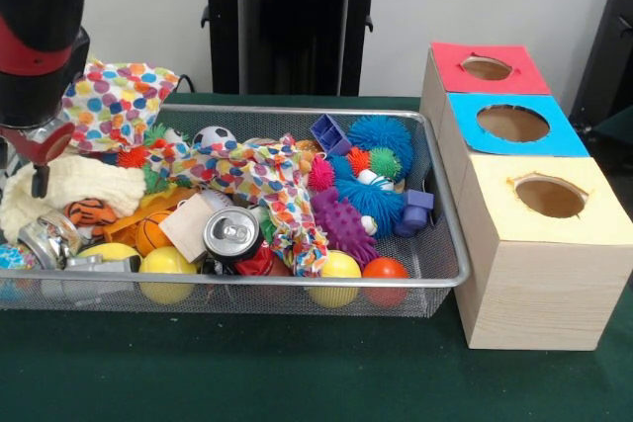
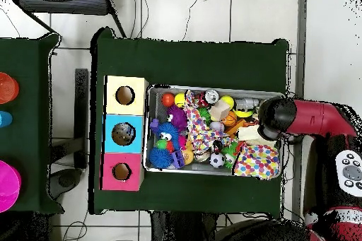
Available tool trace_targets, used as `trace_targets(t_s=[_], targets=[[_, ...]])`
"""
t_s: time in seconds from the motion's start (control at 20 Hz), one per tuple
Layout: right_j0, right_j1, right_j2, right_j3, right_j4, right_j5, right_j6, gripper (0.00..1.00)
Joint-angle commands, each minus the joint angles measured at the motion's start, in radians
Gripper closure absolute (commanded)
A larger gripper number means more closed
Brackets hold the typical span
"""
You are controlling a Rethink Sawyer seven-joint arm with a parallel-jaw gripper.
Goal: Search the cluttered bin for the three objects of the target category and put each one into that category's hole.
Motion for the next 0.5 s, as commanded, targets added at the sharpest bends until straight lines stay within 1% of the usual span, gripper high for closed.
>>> trace_targets(t_s=[0.05, 0.1, 0.35, 0.5], targets=[[-0.030, 0.078, 0.036, 0.111, -0.047, 0.041, -0.257, 0.00], [-0.035, 0.082, 0.040, 0.111, -0.033, 0.052, -0.249, 0.00], [-0.057, 0.092, 0.056, 0.137, 0.004, 0.035, -0.201, 0.00], [-0.061, 0.091, 0.061, 0.143, 0.010, 0.032, -0.190, 0.00]])
